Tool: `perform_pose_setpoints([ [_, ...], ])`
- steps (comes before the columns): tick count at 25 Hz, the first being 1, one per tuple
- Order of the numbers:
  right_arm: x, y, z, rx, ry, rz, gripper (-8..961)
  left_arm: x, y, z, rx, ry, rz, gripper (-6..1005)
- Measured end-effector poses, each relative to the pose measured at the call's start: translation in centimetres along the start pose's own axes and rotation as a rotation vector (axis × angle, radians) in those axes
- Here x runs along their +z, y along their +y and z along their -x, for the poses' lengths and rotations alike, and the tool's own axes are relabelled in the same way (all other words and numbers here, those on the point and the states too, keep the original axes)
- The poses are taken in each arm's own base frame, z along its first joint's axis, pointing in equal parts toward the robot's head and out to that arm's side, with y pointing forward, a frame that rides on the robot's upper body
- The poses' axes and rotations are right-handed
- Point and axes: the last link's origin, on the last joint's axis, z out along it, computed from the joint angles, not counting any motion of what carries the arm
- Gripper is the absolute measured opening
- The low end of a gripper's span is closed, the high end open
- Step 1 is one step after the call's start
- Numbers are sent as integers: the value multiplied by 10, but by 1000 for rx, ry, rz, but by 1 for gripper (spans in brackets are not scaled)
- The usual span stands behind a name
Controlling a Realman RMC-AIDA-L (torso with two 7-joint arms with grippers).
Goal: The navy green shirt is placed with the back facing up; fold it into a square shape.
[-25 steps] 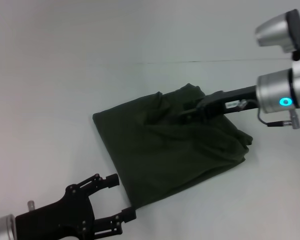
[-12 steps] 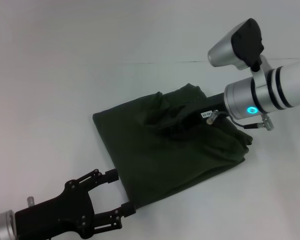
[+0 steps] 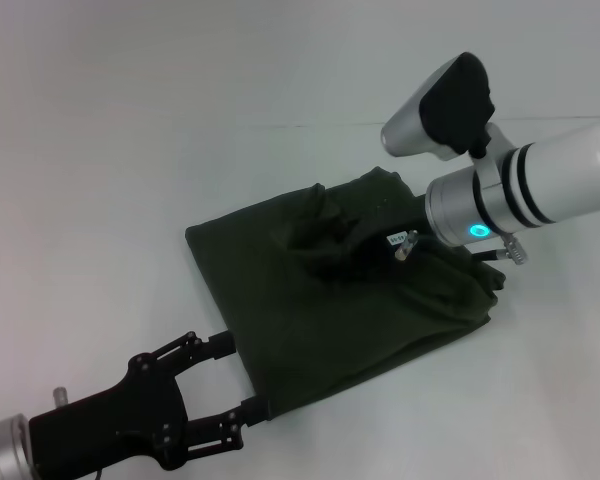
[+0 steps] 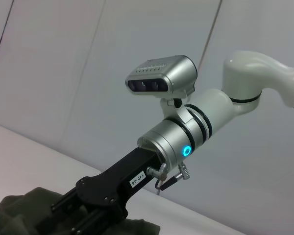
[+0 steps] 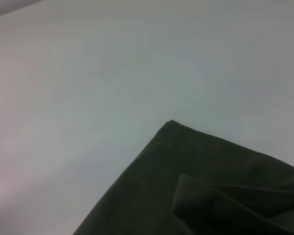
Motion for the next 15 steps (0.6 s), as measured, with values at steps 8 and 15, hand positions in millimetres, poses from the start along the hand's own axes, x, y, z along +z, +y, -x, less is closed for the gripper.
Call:
perform_pose_setpoints([
  [8,3,-4,-1,-3,-1,-38,624,0,-3,-1,-8,1,-16,908],
  [15,4,-1,-1,-8,-6,-16,270,1,-5,-1,-8,-3,-22,908],
])
